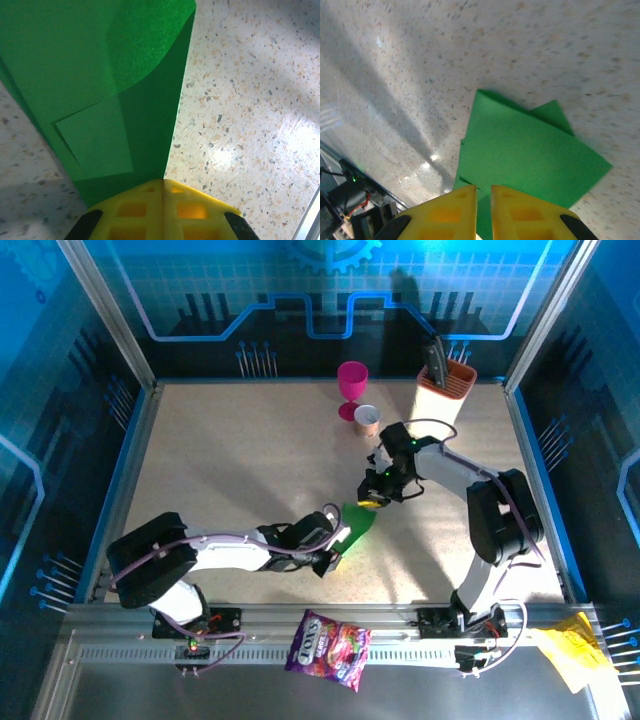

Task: Fold a paper plane with a square sheet of paper (pick it up from the middle)
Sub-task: Fold the wing for the fifth time at the center of the table.

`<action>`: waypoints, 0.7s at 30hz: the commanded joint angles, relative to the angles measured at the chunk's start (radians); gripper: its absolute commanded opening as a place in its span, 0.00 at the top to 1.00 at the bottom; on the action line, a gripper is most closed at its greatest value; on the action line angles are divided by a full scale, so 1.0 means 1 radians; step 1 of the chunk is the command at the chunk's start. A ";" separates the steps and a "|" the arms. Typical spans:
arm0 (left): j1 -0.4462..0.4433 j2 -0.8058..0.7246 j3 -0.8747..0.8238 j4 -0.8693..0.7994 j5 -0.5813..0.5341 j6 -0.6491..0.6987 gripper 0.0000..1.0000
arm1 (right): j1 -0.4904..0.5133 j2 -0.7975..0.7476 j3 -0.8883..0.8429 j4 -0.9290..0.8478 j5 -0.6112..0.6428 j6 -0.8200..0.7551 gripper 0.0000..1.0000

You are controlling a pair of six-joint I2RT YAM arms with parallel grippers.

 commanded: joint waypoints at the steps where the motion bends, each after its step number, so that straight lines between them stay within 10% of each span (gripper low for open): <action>1: 0.021 -0.047 -0.030 0.058 0.034 0.057 1.00 | 0.036 0.027 0.026 0.021 -0.060 -0.034 0.86; 21: 0.033 -0.002 -0.052 0.121 0.085 0.059 1.00 | 0.076 0.214 0.128 -0.015 -0.071 -0.089 0.96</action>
